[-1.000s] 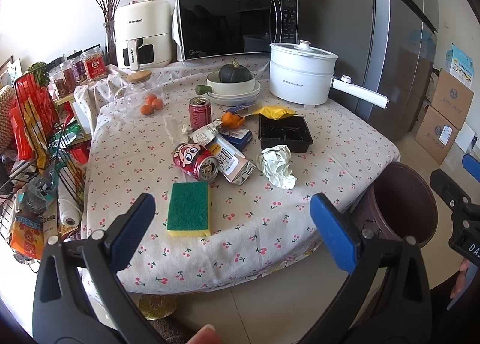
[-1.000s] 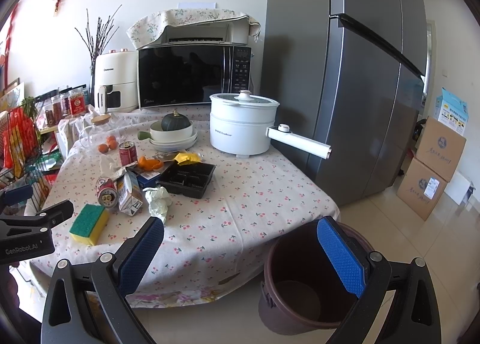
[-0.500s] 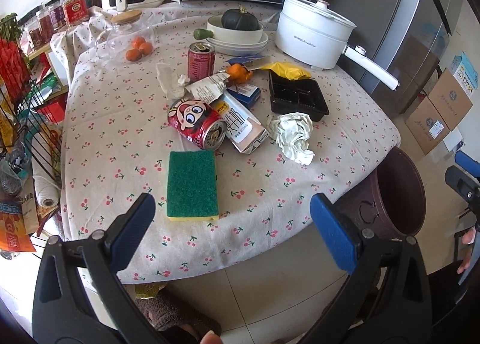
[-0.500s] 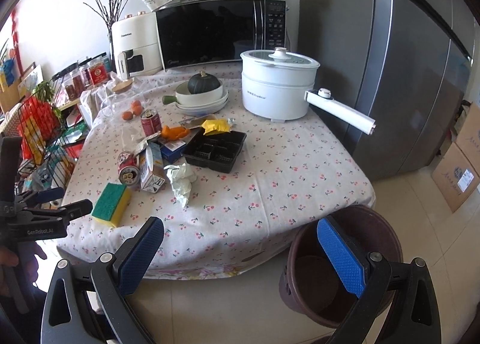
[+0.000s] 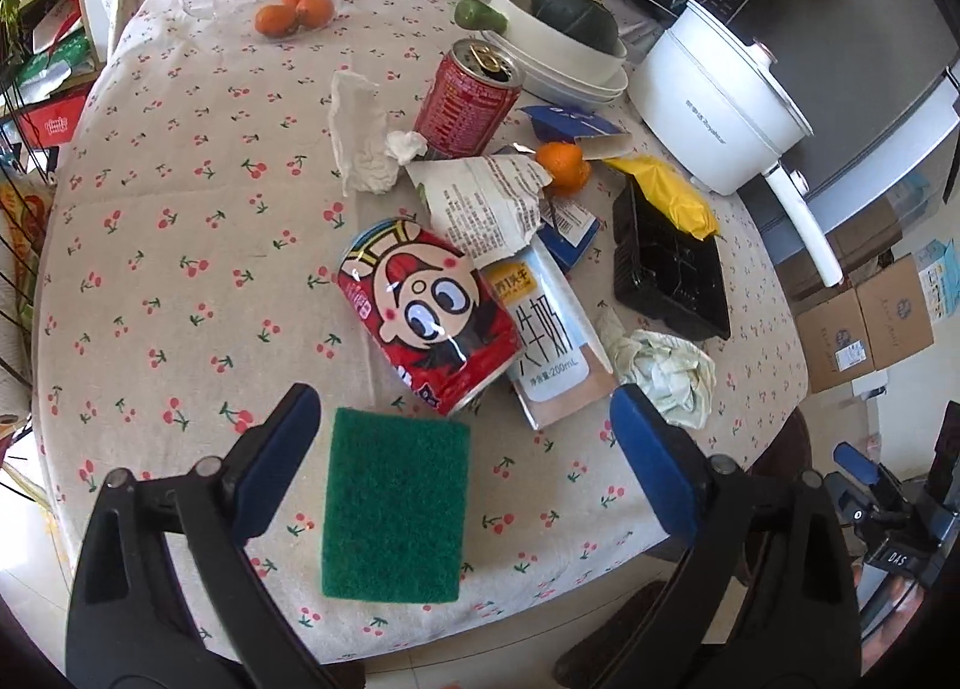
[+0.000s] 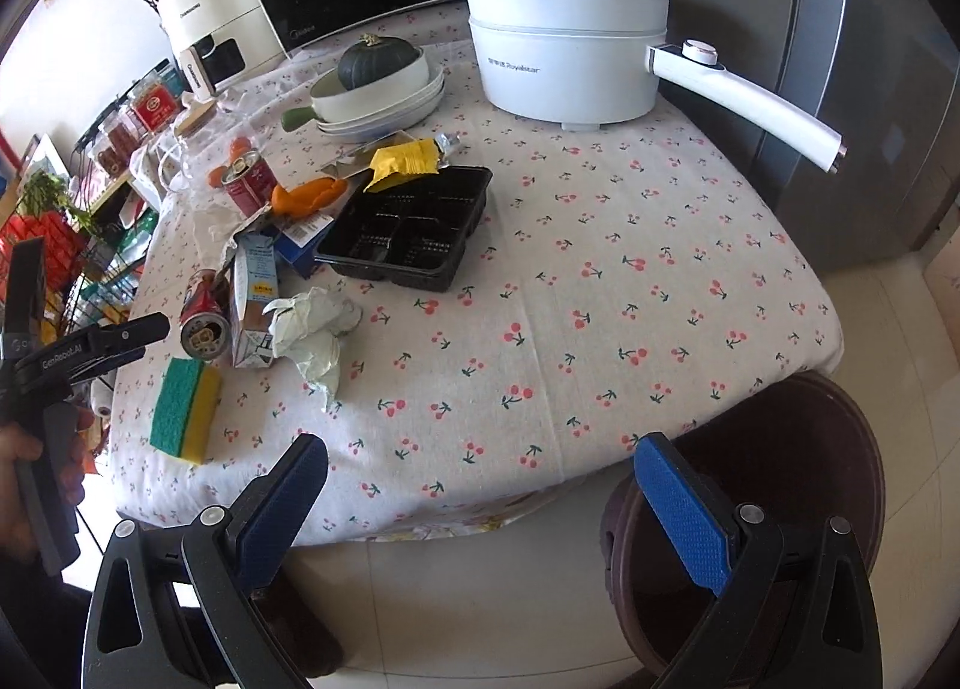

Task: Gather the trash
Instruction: 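Grasp the red cartoon can with the left gripper while the right gripper approaches the black tray, then grasp the black plastic tray with the right gripper while the left gripper lifts the can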

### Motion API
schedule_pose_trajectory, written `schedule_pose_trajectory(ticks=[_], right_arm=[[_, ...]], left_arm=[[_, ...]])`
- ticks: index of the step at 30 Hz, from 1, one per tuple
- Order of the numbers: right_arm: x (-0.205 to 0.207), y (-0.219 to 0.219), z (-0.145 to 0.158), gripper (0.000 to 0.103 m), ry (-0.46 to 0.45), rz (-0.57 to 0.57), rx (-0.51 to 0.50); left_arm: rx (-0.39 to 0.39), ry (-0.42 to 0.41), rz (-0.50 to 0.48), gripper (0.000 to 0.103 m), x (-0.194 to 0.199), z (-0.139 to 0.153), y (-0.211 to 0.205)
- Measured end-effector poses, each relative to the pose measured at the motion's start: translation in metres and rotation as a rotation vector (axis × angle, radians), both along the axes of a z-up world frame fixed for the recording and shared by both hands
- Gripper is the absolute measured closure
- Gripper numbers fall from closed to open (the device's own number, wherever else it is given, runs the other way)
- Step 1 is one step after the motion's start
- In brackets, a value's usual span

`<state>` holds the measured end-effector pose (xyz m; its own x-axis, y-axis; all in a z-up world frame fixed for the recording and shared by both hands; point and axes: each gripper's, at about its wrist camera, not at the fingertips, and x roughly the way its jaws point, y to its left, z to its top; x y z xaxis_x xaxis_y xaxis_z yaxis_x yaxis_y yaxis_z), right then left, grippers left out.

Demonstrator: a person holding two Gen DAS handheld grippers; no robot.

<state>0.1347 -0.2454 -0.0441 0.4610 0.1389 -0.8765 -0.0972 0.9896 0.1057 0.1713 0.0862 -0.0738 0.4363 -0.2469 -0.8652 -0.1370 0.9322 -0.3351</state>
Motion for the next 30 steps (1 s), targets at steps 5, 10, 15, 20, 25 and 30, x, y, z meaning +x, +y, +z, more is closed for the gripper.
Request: schedule_pose_trajectory(ticks=[5,10,15,20,25,30], right_arm=[[0.028,-0.002,0.001,0.000,-0.026,-0.039,-0.034],[0.053,0.005,-0.010,0.000,0.004,-0.055,0.013],[0.081,0.015,-0.028,0.000,0.024,-0.093,0.064],[0.110,0.029,-0.053,0.000,0.028,-0.156,0.170],[0.128,0.047,-0.080,0.008,0.019,-0.201,0.214],[0.134,0.067,-0.086,0.019,-0.055,-0.208,0.138]], left_arm=[[-0.026,0.072,0.082,0.020,0.025,-0.021,0.000],[-0.072,0.116,0.133,0.036,0.033,-0.034,0.001],[-0.055,0.116,0.142,0.042,0.029,-0.035,0.005],[-0.028,0.068,0.129,0.042,0.020,-0.022,0.014],[-0.007,0.031,0.113,0.043,0.013,-0.012,0.025],[0.010,0.008,0.092,0.043,0.007,-0.005,0.031]])
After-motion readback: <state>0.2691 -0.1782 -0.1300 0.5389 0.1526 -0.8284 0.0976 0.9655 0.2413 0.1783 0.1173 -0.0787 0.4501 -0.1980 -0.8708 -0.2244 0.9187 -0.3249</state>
